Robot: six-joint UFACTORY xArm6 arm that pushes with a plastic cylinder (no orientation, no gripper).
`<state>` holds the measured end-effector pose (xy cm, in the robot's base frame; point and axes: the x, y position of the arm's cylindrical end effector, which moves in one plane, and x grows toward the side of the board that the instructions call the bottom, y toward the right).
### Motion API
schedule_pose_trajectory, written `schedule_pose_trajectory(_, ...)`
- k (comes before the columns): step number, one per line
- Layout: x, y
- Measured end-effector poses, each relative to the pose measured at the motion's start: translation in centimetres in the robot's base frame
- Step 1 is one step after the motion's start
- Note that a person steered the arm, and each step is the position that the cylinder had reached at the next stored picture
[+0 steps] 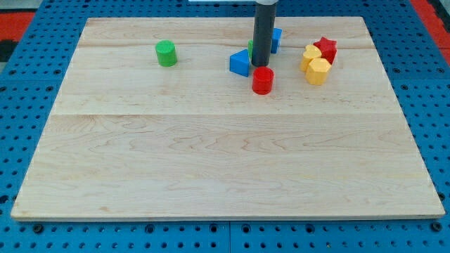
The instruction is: Push the green star towards the green circle
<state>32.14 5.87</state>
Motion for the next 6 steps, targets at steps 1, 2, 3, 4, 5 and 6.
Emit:
schedule_pose_trajectory(1,0.7,0.0)
schedule_pose_trajectory(2,1.2,1.6)
schedule_pose_trajectory(3,1.0,5.2)
schedule_pose_trajectory(4,-2.5,5.8)
schedule_pose_trajectory(5,-4.0,5.3)
schedule_pose_trajectory(6,-4.1,-0.6)
